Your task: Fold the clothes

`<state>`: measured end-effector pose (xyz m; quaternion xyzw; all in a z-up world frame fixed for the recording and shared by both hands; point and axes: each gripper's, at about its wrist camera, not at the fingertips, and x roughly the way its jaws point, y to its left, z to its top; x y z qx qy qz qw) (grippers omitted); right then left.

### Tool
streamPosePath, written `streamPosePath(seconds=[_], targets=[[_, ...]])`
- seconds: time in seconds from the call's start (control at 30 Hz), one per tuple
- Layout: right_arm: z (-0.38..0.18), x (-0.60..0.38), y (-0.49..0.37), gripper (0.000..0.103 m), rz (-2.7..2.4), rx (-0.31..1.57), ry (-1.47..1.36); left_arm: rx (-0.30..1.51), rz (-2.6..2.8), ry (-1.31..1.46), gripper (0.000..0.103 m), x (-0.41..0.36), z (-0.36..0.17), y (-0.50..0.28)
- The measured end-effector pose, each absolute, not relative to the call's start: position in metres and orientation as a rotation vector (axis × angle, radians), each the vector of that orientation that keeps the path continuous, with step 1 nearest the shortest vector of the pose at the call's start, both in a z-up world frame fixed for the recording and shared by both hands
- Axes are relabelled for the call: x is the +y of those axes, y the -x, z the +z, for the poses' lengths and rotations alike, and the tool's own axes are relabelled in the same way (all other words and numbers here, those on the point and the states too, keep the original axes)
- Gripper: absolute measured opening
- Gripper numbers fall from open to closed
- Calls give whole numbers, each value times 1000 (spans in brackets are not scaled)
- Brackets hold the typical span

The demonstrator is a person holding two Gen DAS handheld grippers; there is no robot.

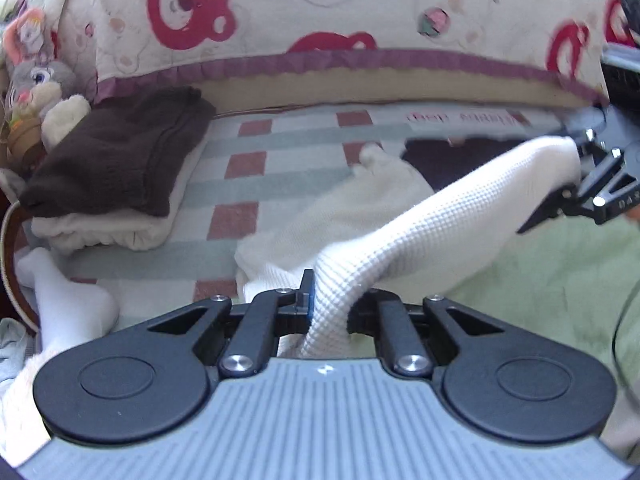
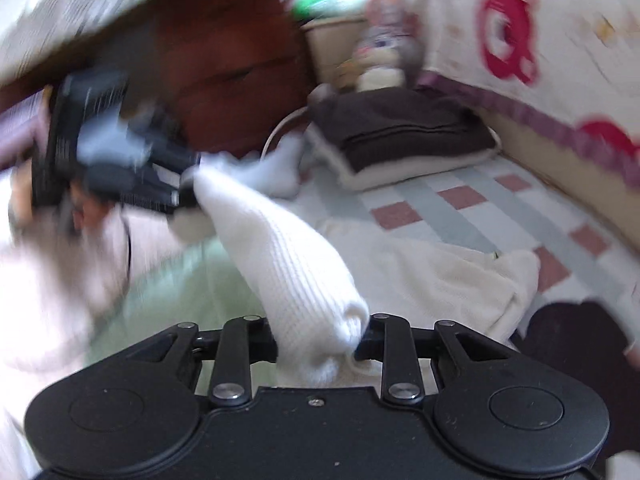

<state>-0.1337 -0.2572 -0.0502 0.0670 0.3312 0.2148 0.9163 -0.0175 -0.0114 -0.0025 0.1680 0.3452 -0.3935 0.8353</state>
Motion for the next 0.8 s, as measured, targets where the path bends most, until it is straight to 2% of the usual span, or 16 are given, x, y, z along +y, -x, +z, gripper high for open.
streamPosePath(seconds=[0.2,0.27,0.3,0.37,0.47,0.57,0.67,0.7,0.8], targets=[[-73,-309,81,35,309,739,-455,800,-898,-388,13,-50,-1,-64],[-81,-326,64,37,262,755,-561,855,-889,-401,14,-69,-15,-91],[-85,-334,55,41,239,763,-613,882,-884,-407,14,-79,-23,-104],[-92,-351,38,42,191,777,-718,934,-862,-402,19,-95,-41,-127],[-104,-377,12,42,116,795,-876,1003,-836,-339,19,-105,-71,-151],[-116,-383,-5,52,47,812,-860,1021,-821,-316,23,-108,-91,-161],[-122,-383,-7,54,21,782,-832,1035,-816,-281,24,-106,-99,-167],[-121,-383,-1,58,16,760,-844,1040,-818,-266,24,-104,-100,-169],[-115,-375,24,61,19,667,-881,1046,-805,-236,24,-99,-102,-174]])
